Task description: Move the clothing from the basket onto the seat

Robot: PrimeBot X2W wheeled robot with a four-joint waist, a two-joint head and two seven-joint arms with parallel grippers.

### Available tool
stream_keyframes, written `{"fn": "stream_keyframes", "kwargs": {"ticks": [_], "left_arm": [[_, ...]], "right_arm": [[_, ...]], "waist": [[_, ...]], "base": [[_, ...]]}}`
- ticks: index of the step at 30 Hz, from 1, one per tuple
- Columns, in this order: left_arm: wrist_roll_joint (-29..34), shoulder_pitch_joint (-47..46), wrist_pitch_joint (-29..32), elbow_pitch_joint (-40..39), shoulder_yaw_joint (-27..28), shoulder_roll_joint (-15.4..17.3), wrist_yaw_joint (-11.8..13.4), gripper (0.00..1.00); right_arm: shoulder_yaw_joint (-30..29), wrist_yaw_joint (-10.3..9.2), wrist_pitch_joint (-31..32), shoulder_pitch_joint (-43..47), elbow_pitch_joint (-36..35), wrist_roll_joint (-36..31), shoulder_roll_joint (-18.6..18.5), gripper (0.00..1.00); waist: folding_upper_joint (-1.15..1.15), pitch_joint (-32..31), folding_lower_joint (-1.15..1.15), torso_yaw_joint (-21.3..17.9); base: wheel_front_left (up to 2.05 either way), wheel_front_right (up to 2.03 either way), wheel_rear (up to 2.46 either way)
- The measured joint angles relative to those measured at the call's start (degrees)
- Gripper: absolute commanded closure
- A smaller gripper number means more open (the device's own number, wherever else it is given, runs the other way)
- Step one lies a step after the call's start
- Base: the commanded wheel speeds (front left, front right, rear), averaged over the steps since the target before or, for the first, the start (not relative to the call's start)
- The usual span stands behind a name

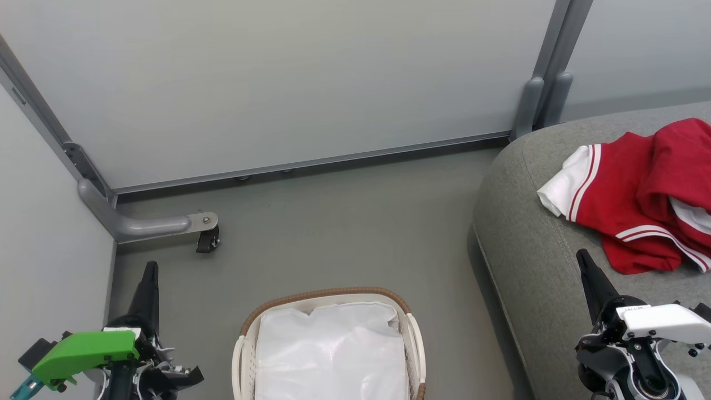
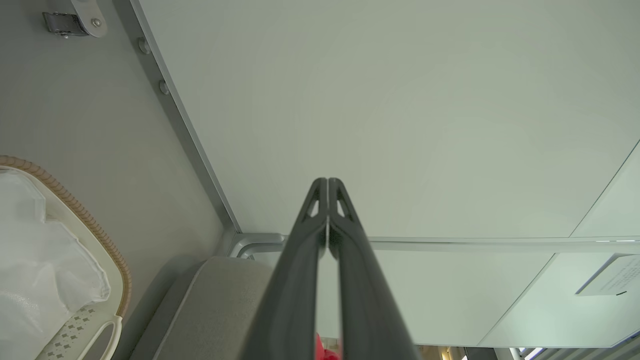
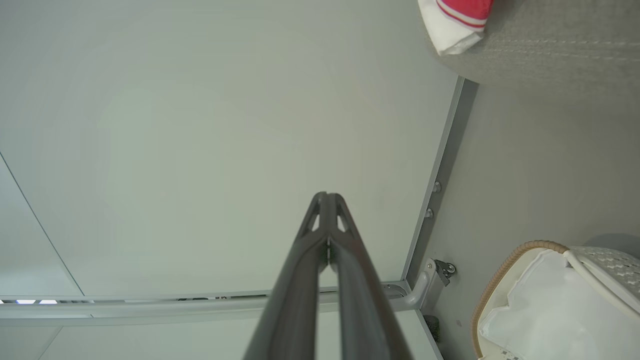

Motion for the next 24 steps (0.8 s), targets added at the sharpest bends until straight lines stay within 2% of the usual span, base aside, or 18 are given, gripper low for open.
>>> {"fn": "stream_keyframes", "kwargs": {"ticks": [24], "left_arm": [[-1.3, -0.3, 0.3, -0.3, 0.1, 0.0, 0.0, 1.0]], "right_arm": [[-0.2, -0.01, 0.4, 0.0, -0.2, 1.4, 0.0, 1.0]], "waist": [[0.0, 0.0, 0.0, 0.0]], "base": [[0.0, 0.0, 0.0]]}}
